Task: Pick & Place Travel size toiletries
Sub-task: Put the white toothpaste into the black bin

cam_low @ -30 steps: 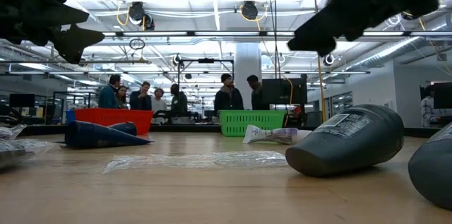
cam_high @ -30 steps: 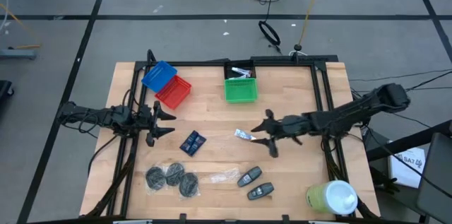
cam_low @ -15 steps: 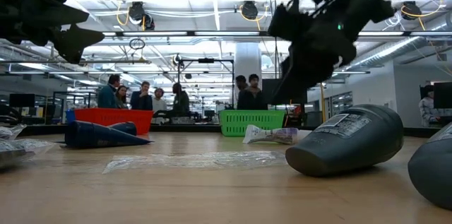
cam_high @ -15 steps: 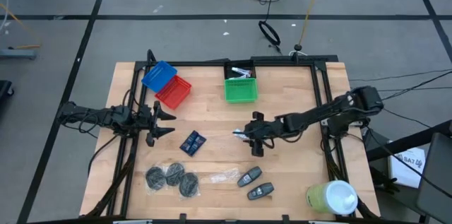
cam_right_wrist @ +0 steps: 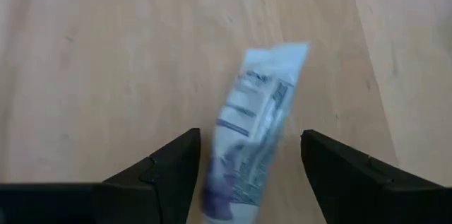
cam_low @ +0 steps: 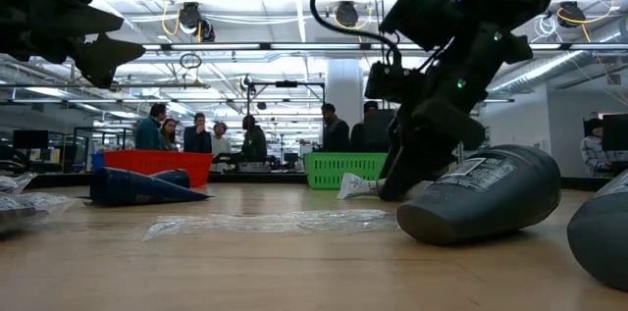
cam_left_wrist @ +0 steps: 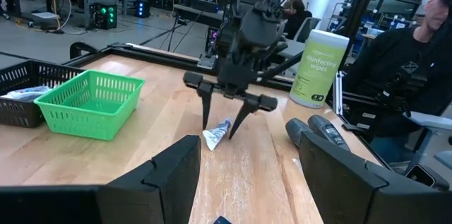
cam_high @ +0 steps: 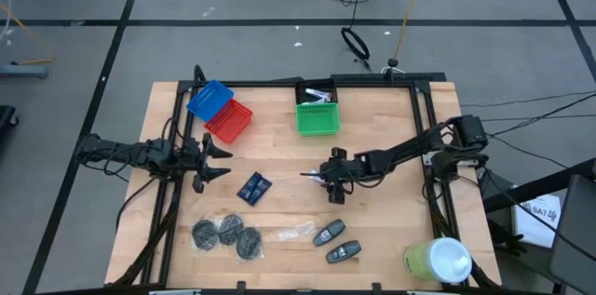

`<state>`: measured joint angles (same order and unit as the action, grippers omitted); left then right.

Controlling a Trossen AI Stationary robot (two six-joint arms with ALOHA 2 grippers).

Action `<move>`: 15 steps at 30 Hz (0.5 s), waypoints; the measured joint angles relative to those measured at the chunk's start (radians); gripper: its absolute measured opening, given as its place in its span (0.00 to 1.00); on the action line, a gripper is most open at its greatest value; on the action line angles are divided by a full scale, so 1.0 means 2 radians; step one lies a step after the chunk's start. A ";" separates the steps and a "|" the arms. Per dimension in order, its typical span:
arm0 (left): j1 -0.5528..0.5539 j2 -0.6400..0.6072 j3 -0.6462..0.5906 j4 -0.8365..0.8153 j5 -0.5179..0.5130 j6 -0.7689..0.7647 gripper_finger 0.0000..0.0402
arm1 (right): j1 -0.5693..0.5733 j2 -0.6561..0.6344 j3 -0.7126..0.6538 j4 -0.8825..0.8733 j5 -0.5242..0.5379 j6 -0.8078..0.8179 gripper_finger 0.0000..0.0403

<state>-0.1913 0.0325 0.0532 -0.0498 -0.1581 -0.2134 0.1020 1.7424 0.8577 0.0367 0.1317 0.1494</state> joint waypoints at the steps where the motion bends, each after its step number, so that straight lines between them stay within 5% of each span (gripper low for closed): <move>1: 0.000 0.000 0.000 0.000 0.000 0.000 0.59 | -0.001 0.004 0.000 0.003 -0.001 0.000 0.57; 15: 0.000 0.000 0.000 0.000 0.000 0.000 0.59 | -0.002 0.014 0.001 0.008 -0.002 0.002 0.45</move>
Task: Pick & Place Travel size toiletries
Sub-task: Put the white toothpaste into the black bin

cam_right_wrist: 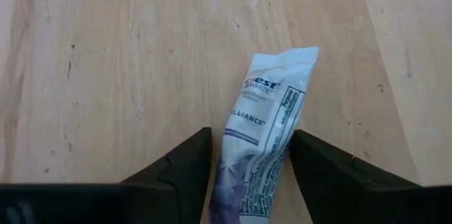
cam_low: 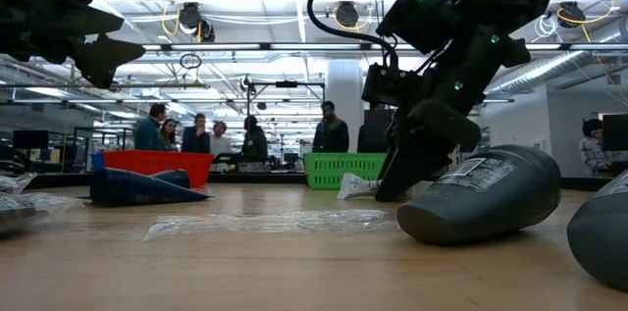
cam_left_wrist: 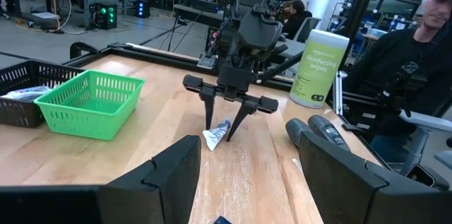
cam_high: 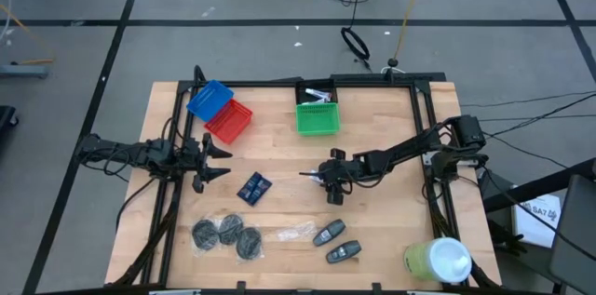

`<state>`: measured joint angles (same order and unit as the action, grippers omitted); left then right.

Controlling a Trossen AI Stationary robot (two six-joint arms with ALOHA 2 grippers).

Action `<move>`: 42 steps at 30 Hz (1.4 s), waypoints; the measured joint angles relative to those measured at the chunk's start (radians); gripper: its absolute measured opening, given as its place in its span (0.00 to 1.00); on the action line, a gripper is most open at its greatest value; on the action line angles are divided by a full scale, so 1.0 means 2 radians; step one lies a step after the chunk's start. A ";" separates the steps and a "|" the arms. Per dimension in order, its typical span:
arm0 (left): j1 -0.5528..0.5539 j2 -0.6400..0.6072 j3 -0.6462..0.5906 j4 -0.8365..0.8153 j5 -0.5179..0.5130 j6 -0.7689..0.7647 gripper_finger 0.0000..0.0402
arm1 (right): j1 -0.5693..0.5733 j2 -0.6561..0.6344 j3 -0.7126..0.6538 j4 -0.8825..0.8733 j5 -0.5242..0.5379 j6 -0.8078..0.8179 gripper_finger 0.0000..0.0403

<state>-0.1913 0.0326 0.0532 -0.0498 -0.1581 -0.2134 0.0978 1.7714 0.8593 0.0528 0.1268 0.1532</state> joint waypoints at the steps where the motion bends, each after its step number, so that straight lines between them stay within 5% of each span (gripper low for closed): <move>1: 0.000 0.000 0.000 0.000 0.000 0.000 0.59 | 0.000 0.000 0.000 0.000 0.000 0.000 0.43; 31: 0.000 0.000 0.000 0.000 0.000 0.000 0.59 | 0.000 0.001 -0.001 -0.002 -0.003 -0.004 0.13; 42: 0.000 0.000 0.000 0.000 0.000 0.000 0.59 | 0.000 0.001 -0.001 -0.002 -0.001 -0.004 0.09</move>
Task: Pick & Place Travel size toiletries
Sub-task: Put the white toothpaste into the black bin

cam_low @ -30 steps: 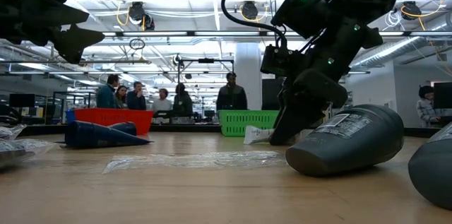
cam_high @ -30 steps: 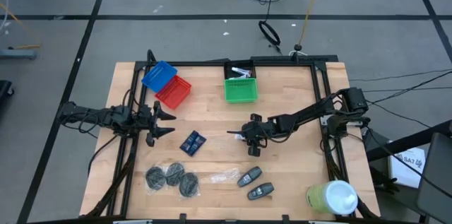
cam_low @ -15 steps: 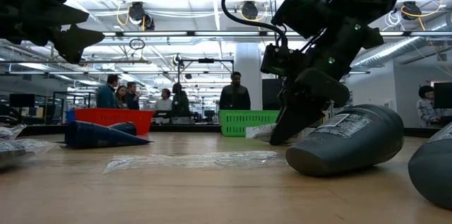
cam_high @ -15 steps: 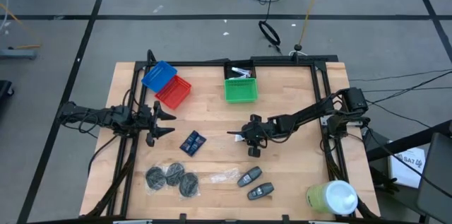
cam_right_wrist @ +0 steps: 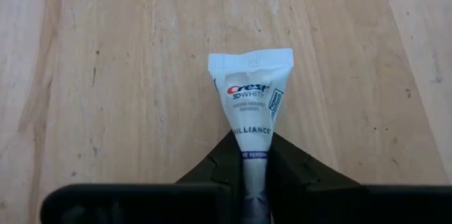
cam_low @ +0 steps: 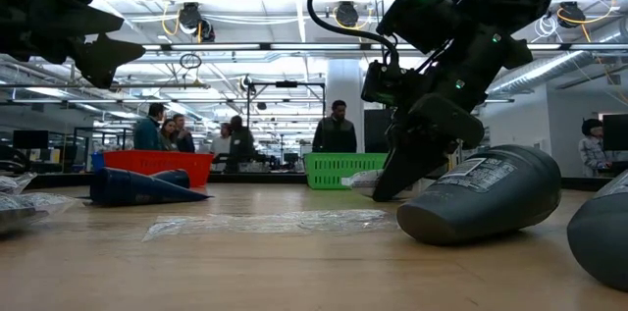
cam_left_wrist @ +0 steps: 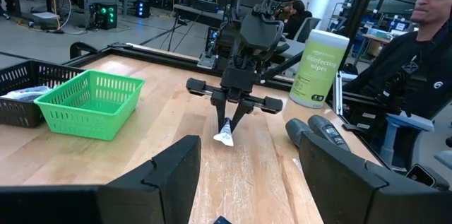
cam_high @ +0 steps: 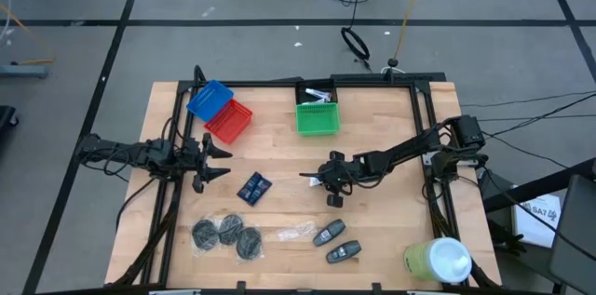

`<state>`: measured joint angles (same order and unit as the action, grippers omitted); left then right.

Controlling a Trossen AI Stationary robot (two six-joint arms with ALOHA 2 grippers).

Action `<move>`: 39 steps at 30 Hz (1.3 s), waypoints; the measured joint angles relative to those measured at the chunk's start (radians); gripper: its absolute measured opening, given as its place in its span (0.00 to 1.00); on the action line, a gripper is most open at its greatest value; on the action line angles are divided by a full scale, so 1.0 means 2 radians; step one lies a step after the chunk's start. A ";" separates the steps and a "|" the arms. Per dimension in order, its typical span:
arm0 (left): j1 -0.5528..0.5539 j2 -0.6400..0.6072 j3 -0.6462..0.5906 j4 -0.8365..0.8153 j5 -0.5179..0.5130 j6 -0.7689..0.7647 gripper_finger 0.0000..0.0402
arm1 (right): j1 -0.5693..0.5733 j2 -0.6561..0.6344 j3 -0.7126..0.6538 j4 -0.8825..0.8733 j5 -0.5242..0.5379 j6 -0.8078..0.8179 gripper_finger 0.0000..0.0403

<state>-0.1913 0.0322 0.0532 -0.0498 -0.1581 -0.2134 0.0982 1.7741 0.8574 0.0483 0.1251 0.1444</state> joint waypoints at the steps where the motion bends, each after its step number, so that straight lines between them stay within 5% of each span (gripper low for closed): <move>1: 0.000 0.000 0.000 0.000 0.000 0.000 0.59 | 0.000 0.000 0.000 0.000 0.000 0.000 0.09; 17: 0.000 0.000 0.000 0.000 0.000 0.000 0.59 | 0.000 -0.019 -0.002 -0.011 0.005 -0.013 0.09; 39: 0.000 0.000 0.000 0.000 0.000 0.000 0.59 | -0.001 -0.237 -0.018 -0.081 0.003 -0.037 0.09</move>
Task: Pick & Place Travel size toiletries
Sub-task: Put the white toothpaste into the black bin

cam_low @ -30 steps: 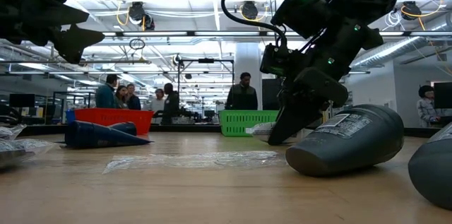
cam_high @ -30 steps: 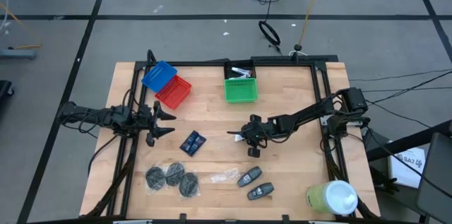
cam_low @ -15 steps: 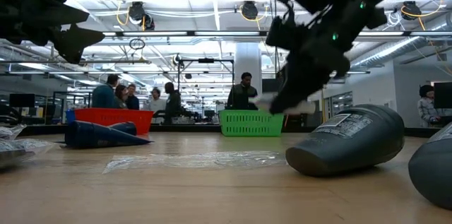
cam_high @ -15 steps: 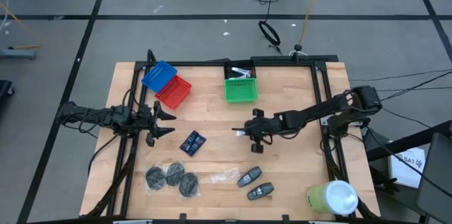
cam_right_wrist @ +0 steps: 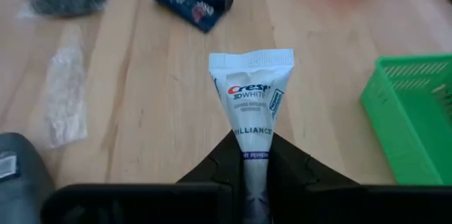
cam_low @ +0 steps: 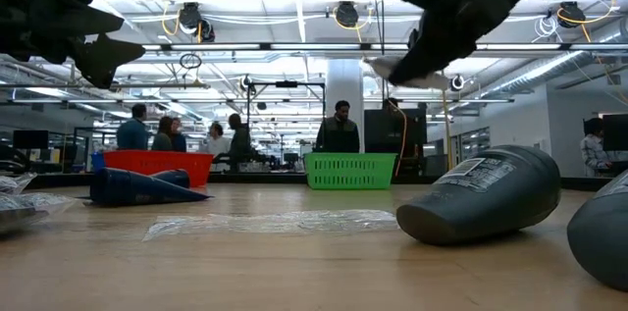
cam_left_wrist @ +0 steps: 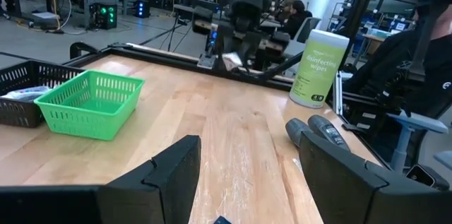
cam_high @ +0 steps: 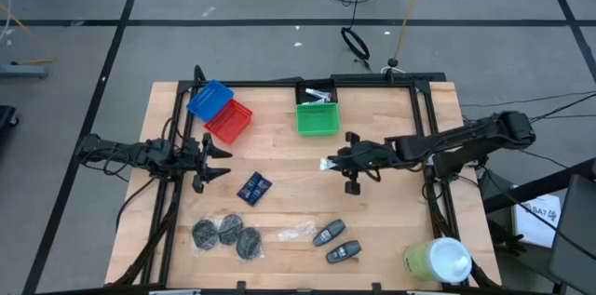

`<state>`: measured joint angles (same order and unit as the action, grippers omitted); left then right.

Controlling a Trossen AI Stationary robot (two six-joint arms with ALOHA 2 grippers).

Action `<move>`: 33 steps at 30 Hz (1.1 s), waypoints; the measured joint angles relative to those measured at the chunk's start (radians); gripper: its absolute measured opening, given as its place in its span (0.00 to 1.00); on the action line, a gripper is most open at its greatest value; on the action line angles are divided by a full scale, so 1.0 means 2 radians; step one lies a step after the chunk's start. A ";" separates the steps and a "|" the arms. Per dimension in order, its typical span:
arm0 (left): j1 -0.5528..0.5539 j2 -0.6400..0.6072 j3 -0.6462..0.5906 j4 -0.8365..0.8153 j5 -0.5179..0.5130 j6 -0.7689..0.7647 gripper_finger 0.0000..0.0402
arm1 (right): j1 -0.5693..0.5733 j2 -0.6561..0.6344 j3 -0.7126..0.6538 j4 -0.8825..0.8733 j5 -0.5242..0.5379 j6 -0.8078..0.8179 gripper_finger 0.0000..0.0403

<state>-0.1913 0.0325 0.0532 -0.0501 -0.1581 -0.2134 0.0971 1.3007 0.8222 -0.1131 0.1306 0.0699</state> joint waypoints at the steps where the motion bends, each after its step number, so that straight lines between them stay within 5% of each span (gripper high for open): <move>1: 0.000 0.000 0.000 0.000 0.000 0.000 0.59 | 0.000 -0.011 -0.010 0.006 0.000 -0.001 0.09; 13: 0.000 0.000 0.000 0.000 0.000 0.000 0.59 | -0.020 -0.136 -0.168 0.147 -0.003 0.019 0.09; 21: 0.000 0.000 0.000 0.000 0.000 0.000 0.59 | -0.068 -0.165 -0.274 0.319 -0.105 0.039 0.09; 33: 0.000 0.000 0.000 0.000 0.000 0.000 0.59 | -0.161 -0.165 -0.296 0.383 -0.104 0.036 0.09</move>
<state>-0.1913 0.0322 0.0532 -0.0498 -0.1581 -0.2134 -0.2251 0.9707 0.2295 0.6536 -0.0780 0.1425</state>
